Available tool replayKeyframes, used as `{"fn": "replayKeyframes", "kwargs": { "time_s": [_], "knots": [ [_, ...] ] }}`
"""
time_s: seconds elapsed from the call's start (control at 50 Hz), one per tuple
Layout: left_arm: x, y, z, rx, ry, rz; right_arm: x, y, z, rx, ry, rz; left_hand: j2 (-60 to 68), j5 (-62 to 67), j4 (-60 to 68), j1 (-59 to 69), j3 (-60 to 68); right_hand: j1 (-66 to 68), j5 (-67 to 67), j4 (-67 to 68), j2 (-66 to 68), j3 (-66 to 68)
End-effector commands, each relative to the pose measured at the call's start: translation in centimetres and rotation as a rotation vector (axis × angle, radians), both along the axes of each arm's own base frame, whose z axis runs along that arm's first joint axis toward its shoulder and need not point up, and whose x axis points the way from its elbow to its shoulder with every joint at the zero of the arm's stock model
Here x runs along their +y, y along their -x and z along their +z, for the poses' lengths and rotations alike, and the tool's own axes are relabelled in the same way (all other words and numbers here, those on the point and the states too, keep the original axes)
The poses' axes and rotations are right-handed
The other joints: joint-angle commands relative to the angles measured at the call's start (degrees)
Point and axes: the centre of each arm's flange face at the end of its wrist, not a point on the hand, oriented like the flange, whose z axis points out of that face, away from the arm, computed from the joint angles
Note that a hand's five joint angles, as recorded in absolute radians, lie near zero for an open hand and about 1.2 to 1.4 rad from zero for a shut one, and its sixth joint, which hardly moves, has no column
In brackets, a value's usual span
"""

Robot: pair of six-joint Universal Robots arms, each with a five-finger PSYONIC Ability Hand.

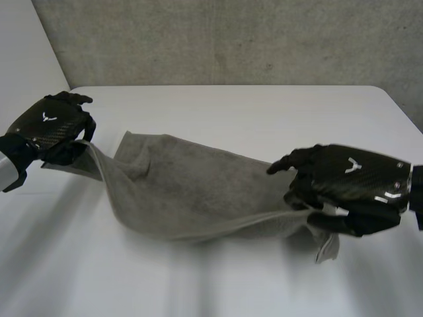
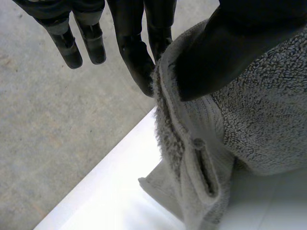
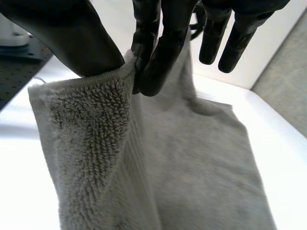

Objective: Fold the towel.

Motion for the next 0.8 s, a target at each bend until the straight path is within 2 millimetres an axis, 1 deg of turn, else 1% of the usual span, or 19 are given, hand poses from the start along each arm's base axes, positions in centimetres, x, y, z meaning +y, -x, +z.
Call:
{"fn": "replayKeyframes", "kwargs": {
  "time_s": [0.02, 0.06, 0.08, 0.1, 0.12, 0.16, 0.18, 0.22, 0.24, 0.28, 0.34, 0.38, 0.4, 0.44, 0.52, 0.66, 0.72, 0.76, 0.8],
  "knots": [
    [-0.7, -0.2, 0.4, -0.002, 0.009, 0.052, -2.3, 1.4, 1.0, 0.015, 0.047, -0.076, 2.48, 2.36, -3.18, 4.65, -2.82, 5.72, 3.56, -3.85, 3.08, -2.33],
    [-0.7, 0.2, 1.9, 0.021, 0.04, 0.066, -3.4, 2.1, 2.1, 0.013, 0.053, -0.129, 2.48, 2.36, -3.18, 4.65, -2.82, 5.72, 3.56, -3.85, 3.08, -2.33],
    [-0.7, 0.2, 1.9, 0.021, 0.041, 0.066, -3.4, 2.1, 2.1, 0.013, 0.053, -0.129, 2.48, 2.36, -3.18, 4.65, -2.82, 5.72, 3.56, -3.85, 3.08, -2.33],
    [-0.6, 0.6, 2.8, 0.047, 0.051, 0.071, -3.9, 2.2, 2.7, 0.013, 0.053, -0.152, 2.48, 2.36, -3.18, 4.65, -2.82, 5.72, 3.56, -3.85, 3.08, -2.33],
    [-0.6, 0.6, 2.8, 0.047, 0.051, 0.071, -4.4, 2.4, 3.0, 0.024, 0.062, -0.178, 2.48, 2.36, -3.18, 4.65, -2.82, 5.72, 3.56, -3.85, 3.08, -2.33],
    [-0.6, 0.9, 4.1, 0.115, 0.051, 0.093, -4.9, 2.5, 2.9, 0.047, 0.077, -0.207, 2.48, 2.36, -3.18, 4.65, -2.82, 5.72, 3.56, -3.85, 3.08, -2.33],
    [-0.6, 0.9, 4.1, 0.115, 0.051, 0.094, -4.9, 2.5, 2.9, 0.047, 0.077, -0.207, 2.48, 2.36, -3.18, 4.65, -2.82, 5.72, 3.56, -3.85, 3.08, -2.33],
    [-0.6, 1.0, 5.3, 0.158, 0.063, 0.107, -6.1, 2.4, 1.9, 0.133, 0.137, -0.29, 2.48, 2.36, -3.18, 4.65, -2.82, 5.72, 3.56, -3.85, 3.08, -2.33],
    [-0.6, 1.0, 5.3, 0.158, 0.063, 0.108, -6.2, 2.4, 1.9, 0.134, 0.138, -0.29, 2.48, 2.36, -3.18, 4.65, -2.82, 5.72, 3.56, -3.85, 3.08, -2.33],
    [-0.4, 1.3, 5.7, 0.17, 0.07, 0.104, -7.9, 1.5, 0.6, 0.219, 0.264, -0.419, 2.48, 2.36, -3.18, 4.65, -2.82, 5.72, 3.56, -3.85, 3.08, -2.33],
    [-0.3, 1.7, 6.1, 0.173, 0.083, 0.095, -8.8, 0.9, 0.1, 0.246, 0.336, -0.499, 2.48, 2.36, -3.18, 4.65, -2.82, 5.72, 3.56, -3.85, 3.08, -2.33],
    [-0.1, 2.0, 6.1, 0.174, 0.085, 0.099, -10.2, -0.1, -0.1, 0.254, 0.466, -0.642, 2.48, 2.36, -3.18, 4.65, -2.82, 5.72, 3.56, -3.85, 3.08, -2.33],
    [-0.1, 2.0, 6.1, 0.174, 0.085, 0.099, -10.2, -0.1, -0.1, 0.254, 0.467, -0.643, 2.48, 2.36, -3.18, 4.65, -2.82, 5.72, 3.56, -3.85, 3.08, -2.33],
    [-0.1, 2.1, 6.1, 0.174, 0.084, 0.107, -9.8, -0.7, -1.0, 0.283, 0.503, -0.705, 2.48, 2.36, -3.18, 4.65, -2.82, 5.72, 3.56, -3.85, 3.08, -2.33],
    [-0.1, 2.2, 5.9, 0.174, 0.078, 0.138, -9.0, -1.0, -2.0, 0.297, 0.496, -0.712, 2.48, 2.36, -3.18, 4.65, -2.82, 5.72, 3.56, -3.85, 3.08, -2.33],
    [0.1, 2.2, 5.1, 0.167, 0.051, 0.144, -8.1, -1.2, -4.1, 0.249, 0.503, -0.766, 2.48, 2.36, -3.18, 4.65, -2.82, 5.72, 3.56, -3.85, 3.08, -2.33],
    [0.3, 2.2, 4.2, 0.162, 0.021, 0.146, -7.9, -1.1, -4.6, 0.253, 0.498, -0.78, 2.48, 2.36, -3.18, 4.65, -2.82, 5.72, 3.56, -3.85, 3.08, -2.33],
    [0.4, 2.2, 3.6, 0.156, 0.004, 0.148, -7.3, -0.9, -6.0, 0.276, 0.47, -0.792, 2.48, 2.36, -3.18, 4.65, -2.82, 5.72, 3.56, -3.85, 3.08, -2.33],
    [0.7, 2.2, 2.5, 0.142, -0.025, 0.149, -6.9, -1.0, -6.5, 0.281, 0.456, -0.79, 2.48, 2.36, -3.18, 4.65, -2.82, 5.72, 3.56, -3.85, 3.08, -2.33]
  ]
}}
